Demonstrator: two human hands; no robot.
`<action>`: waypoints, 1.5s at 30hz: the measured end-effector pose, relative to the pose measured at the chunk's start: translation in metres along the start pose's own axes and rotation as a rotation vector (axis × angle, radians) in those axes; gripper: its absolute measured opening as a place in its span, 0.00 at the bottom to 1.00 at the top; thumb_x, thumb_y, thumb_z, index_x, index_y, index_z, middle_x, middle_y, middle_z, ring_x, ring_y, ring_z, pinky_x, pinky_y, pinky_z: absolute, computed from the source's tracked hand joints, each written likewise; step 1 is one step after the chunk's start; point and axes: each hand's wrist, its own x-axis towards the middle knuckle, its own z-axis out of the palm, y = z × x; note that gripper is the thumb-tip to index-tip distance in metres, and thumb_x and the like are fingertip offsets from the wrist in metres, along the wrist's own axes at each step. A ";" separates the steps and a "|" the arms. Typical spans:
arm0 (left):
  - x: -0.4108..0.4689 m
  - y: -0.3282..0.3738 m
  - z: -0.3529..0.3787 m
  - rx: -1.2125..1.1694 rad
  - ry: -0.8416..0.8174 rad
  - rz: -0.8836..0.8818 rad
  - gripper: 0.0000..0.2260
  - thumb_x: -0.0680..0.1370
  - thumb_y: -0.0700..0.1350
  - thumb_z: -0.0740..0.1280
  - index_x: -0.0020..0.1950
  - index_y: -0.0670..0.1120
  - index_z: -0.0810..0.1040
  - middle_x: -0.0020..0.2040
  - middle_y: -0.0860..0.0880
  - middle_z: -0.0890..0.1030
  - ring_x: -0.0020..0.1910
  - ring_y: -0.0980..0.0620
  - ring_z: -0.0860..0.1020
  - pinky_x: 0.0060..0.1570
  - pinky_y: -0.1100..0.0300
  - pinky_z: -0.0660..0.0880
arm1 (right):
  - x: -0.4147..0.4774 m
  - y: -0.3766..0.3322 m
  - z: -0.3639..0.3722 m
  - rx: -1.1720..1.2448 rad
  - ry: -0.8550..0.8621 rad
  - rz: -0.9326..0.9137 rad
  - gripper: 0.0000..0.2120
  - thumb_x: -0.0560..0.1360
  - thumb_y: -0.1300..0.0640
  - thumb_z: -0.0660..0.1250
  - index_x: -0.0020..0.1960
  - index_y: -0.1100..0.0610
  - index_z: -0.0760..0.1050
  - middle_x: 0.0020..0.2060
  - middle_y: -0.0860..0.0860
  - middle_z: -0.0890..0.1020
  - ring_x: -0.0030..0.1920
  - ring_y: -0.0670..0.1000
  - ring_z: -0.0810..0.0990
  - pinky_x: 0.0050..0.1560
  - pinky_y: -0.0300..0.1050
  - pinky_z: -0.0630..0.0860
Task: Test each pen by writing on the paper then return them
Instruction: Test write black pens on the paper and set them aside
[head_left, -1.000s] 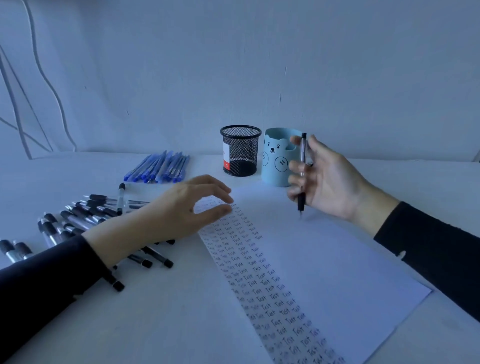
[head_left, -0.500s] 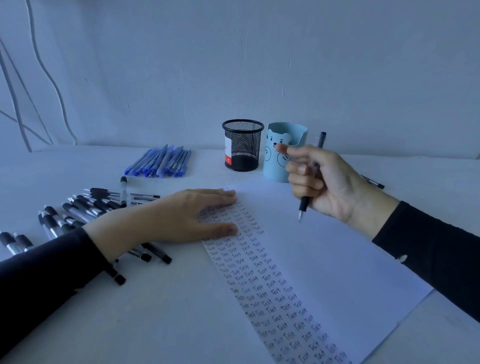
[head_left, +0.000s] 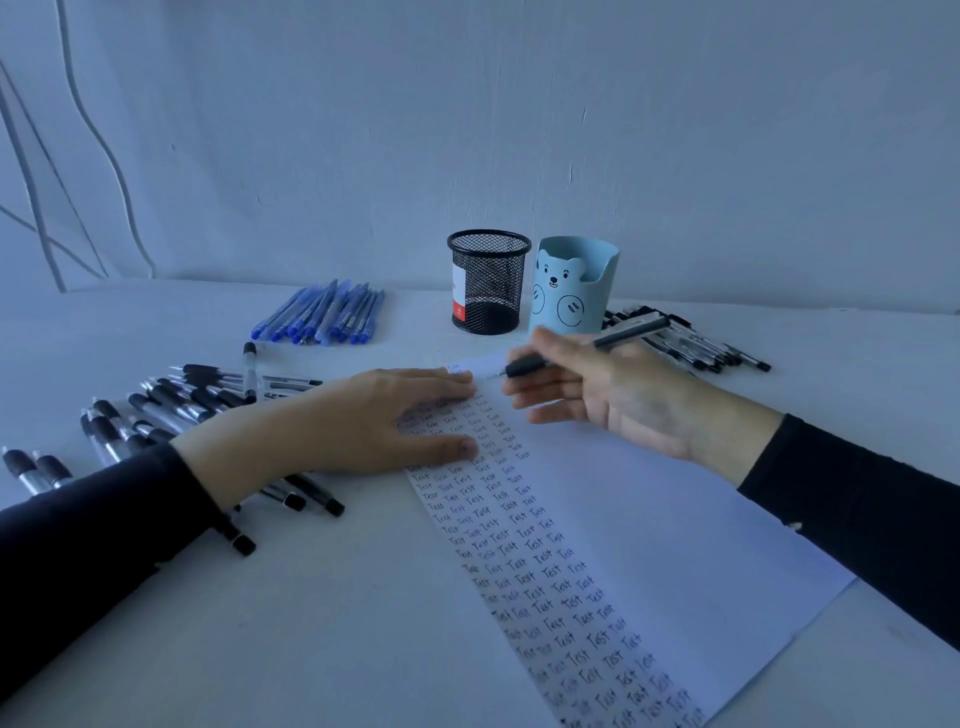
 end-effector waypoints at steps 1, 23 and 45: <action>0.000 0.000 0.000 -0.002 0.001 -0.001 0.39 0.66 0.79 0.54 0.74 0.66 0.60 0.69 0.75 0.56 0.72 0.67 0.60 0.75 0.54 0.58 | -0.001 0.001 0.003 -0.064 0.028 -0.034 0.15 0.71 0.50 0.69 0.49 0.61 0.78 0.41 0.57 0.85 0.38 0.51 0.82 0.38 0.40 0.79; 0.001 -0.001 0.002 -0.008 0.011 0.002 0.39 0.66 0.79 0.53 0.74 0.65 0.60 0.70 0.74 0.57 0.72 0.67 0.60 0.75 0.57 0.58 | -0.014 0.016 0.031 -0.437 0.214 -0.063 0.19 0.75 0.58 0.71 0.28 0.58 0.71 0.24 0.53 0.77 0.23 0.46 0.73 0.27 0.37 0.72; 0.002 -0.005 0.004 -0.013 0.034 0.011 0.38 0.67 0.78 0.55 0.74 0.64 0.61 0.74 0.70 0.59 0.71 0.69 0.59 0.74 0.62 0.55 | -0.014 0.017 0.031 -0.488 0.216 -0.068 0.19 0.74 0.59 0.70 0.27 0.59 0.71 0.22 0.55 0.75 0.25 0.51 0.72 0.27 0.39 0.71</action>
